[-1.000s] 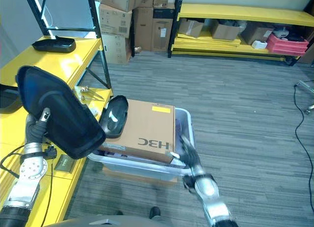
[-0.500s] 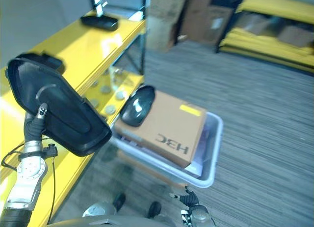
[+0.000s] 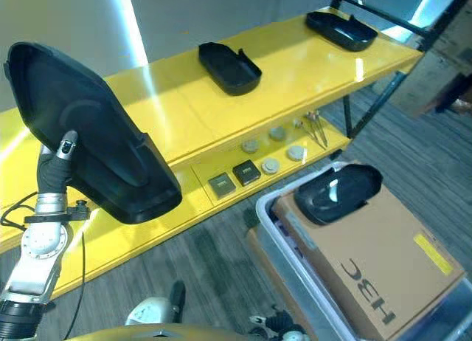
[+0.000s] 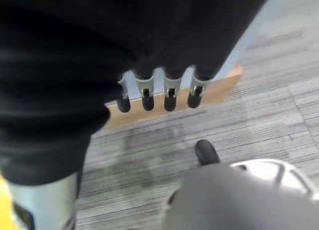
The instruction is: Move parts from the plastic box to the shelf.
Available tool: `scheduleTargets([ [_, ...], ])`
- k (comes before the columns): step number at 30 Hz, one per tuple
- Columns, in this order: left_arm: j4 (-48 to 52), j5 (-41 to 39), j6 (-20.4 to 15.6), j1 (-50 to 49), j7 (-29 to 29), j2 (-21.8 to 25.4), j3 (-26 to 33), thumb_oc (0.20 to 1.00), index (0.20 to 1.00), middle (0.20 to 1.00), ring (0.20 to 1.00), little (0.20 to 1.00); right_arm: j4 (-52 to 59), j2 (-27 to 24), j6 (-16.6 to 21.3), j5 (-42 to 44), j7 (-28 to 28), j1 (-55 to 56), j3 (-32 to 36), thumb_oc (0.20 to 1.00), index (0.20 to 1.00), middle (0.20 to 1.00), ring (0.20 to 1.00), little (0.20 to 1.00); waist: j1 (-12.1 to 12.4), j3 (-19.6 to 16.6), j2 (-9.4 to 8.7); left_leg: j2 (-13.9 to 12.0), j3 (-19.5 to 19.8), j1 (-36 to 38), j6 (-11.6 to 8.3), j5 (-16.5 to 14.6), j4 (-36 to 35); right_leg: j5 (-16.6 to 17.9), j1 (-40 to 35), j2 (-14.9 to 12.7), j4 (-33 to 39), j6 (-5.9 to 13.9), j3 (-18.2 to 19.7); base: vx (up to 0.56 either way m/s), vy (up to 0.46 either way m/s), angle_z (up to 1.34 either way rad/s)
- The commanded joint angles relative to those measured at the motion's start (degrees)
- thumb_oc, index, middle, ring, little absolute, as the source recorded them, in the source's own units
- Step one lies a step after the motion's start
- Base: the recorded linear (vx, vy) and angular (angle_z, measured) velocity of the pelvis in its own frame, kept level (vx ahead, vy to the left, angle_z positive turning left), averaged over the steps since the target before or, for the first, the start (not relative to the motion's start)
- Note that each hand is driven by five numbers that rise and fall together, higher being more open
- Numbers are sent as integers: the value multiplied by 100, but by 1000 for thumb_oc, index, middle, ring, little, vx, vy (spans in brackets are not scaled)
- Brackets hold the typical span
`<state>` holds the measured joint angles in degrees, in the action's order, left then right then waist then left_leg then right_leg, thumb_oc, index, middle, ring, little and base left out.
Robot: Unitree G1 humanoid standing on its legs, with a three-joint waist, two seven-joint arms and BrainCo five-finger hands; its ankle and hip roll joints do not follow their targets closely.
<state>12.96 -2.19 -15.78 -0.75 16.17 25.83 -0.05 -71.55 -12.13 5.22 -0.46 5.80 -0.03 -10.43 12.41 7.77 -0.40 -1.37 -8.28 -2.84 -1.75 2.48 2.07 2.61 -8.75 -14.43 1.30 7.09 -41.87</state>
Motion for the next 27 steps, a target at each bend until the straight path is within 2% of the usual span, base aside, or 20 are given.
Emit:
scheduleTargets([
  [1, 514, -5, -392, 693, -70, 255, -16, 200, 200, 200, 200, 200, -86, -118, -96, 130, 190, -174, 126, 1000, 1000, 1000, 1000, 1000, -36, -225, -61, -54, 5, -233, 16, -471, 226, -737, -171, -105, -1189, 77, -43, 333, 334, 48],
  [2, 544, 57, -376, 779, -36, 303, -79, 200, 200, 200, 200, 200, -48, -95, -90, 167, 211, -203, 156, 1000, 1000, 1000, 1000, 1000, -108, -231, -75, 58, 74, -130, 134, -562, 208, -531, -46, -332, -1594, 221, 64, 229, 277, 56],
  [3, 537, 65, -374, 793, -26, 307, -86, 200, 200, 200, 200, 200, -45, -91, -94, 168, 213, -207, 160, 1000, 1000, 1000, 1000, 1000, -105, -222, -89, 96, 68, -120, 167, -575, 200, -529, -23, -394, -1665, 269, 83, 226, 216, 55],
  [4, 570, 132, -341, 1018, -2, 413, -246, 200, 200, 200, 200, 200, 9, -55, -88, 176, 197, -226, 128, 1000, 1000, 1000, 1000, 1000, -292, -152, -76, 191, 243, 66, 295, -615, 95, -241, 227, -483, -2340, 418, 576, 142, 134, 35],
  [5, 560, 135, -340, 1035, 5, 418, -250, 200, 200, 200, 200, 200, 12, -51, -90, 175, 197, -234, 130, 1000, 1000, 1000, 1000, 1000, -287, -141, -89, 215, 236, 75, 312, -616, 78, -250, 257, -525, -2404, 446, 603, 169, 106, 22],
  [6, 563, 212, -334, 1116, 1, 484, -371, 200, 200, 200, 200, 200, 33, -52, -82, 136, 199, -256, 71, 1000, 1000, 1000, 1000, 1000, -408, -100, -84, 234, 388, 141, 332, -615, 7, -292, 470, -380, -2488, 463, 1095, 32, -22, 56],
  [7, 519, 193, -392, 1362, 40, 566, -569, 200, 200, 200, 200, 200, 50, -55, -53, 193, 225, -327, -8, 1000, 1000, 1000, 1000, 1000, -555, -71, 5, 158, 627, 172, 286, -405, -226, -610, 976, 88, -2073, 235, 2033, 24, -38, 73],
  [8, 511, 194, -395, 1373, 42, 564, -572, 200, 200, 200, 200, 200, 49, -57, -53, 195, 225, -333, -5, 1000, 1000, 1000, 1000, 1000, -543, -84, 16, 138, 619, 153, 279, -381, -240, -581, 994, 113, -2043, 218, 2034, 117, -139, 87],
  [9, 484, 125, -425, 1478, 7, 583, -650, 200, 200, 200, 200, 200, 44, -37, -38, 366, 224, -296, -6, 1000, 1000, 1000, 1000, 1000, -618, -64, 58, 74, 896, 232, 171, -364, -384, -631, 1008, 71, -1336, 196, 2484, 111, -106, 53],
  [10, 481, 125, -426, 1484, 7, 583, -652, 200, 200, 200, 200, 200, 44, -38, -37, 368, 224, -299, -4, 1000, 1000, 1000, 1000, 1000, -621, -69, 66, 66, 902, 217, 170, -344, -389, -591, 1001, 86, -1289, 190, 2473, 180, -142, 51],
  [11, 460, 113, -437, 1511, 10, 579, -694, 200, 200, 200, 200, 200, 36, -40, -31, 407, 231, -281, -5, 1000, 1000, 1000, 1000, 1000, -679, -80, 58, 66, 1029, 262, 144, -348, -457, -510, 1029, 108, -1041, 212, 2690, 215, -152, 61],
  [12, 374, 81, -457, 1631, 25, 586, -828, 200, 200, 200, 200, 200, 62, -59, -1, 420, 209, -215, -121, 1000, 1000, 1000, 1000, 1000, -874, -92, 8, 103, 1443, 337, 105, -360, -531, -498, 1157, 397, -654, 265, 3615, 213, -152, 57],
  [13, 371, 81, -459, 1635, 26, 587, -827, 200, 200, 200, 200, 200, 62, -59, 0, 420, 210, -219, -121, 1000, 1000, 1000, 1000, 1000, -875, -99, 8, 103, 1444, 316, 104, -341, -531, -473, 1171, 399, -639, 263, 3616, 183, -160, 86],
  [14, 337, 78, -465, 1682, 5, 573, -874, 200, 200, 200, 200, 200, 43, -81, -7, 375, 185, -189, -187, 1000, 1000, 1000, 1000, 1000, -930, -97, -1, 102, 1616, 325, 80, -338, -563, -467, 1252, 518, -640, 263, 3908, 43, -138, 106],
  [15, 322, 88, -445, 1699, -9, 565, -884, 200, 200, 200, 200, 200, 33, -72, 3, 339, 166, -156, -245, 1000, 1000, 1000, 1000, 1000, -923, -109, -56, 102, 1750, 296, 48, -343, -541, -508, 1174, 592, -580, 198, 3951, 75, -243, 116],
  [17, 352, 137, -456, 1554, -36, 557, -751, 200, 200, 200, 200, 200, 5, -58, -22, 242, 149, -133, -295, 1000, 1000, 1000, 1000, 1000, -810, -114, -104, 50, 1950, 228, -54, -254, -589, -500, 1045, 597, -435, 119, 3642, 27, -304, 100],
  [19, 317, 26, -449, 1432, -16, 472, -671, 200, 200, 200, 200, 200, 2, -79, 2, 208, 138, -52, -325, 1000, 1000, 1000, 1000, 1000, -853, -119, -105, -37, 2208, 84, -204, -101, -611, -514, 923, 762, -263, 24, 3423, 11, -315, 152],
  [22, 349, -74, -419, 1237, -15, 391, -496, 200, 200, 200, 200, 200, -82, -251, 12, 159, 185, -47, -286, 1000, 1000, 1000, 1000, 1000, -865, -71, -91, -40, 2427, -170, -385, -51, -333, -531, 606, 849, -59, -99, 2837, 64, -235, 109],
  [24, 358, -39, -394, 1261, -26, 408, -514, 200, 200, 200, 200, 200, -120, -333, 2, 149, 197, -47, -210, 1000, 1000, 1000, 1000, 1000, -876, -34, -83, -26, 2248, -284, -401, -7, -267, -536, 508, 792, -8, -88, 2609, 36, -68, 68],
  [27, 300, -94, -352, 1365, -63, 410, -560, 200, 200, 200, 200, 200, -165, -477, -42, 222, 262, -90, -17, 1000, 1000, 1000, 1000, 1000, -938, -39, -31, -30, 1433, -497, -303, 217, -366, -508, 347, 684, 79, -42, 2158, 33, 10, 99],
])
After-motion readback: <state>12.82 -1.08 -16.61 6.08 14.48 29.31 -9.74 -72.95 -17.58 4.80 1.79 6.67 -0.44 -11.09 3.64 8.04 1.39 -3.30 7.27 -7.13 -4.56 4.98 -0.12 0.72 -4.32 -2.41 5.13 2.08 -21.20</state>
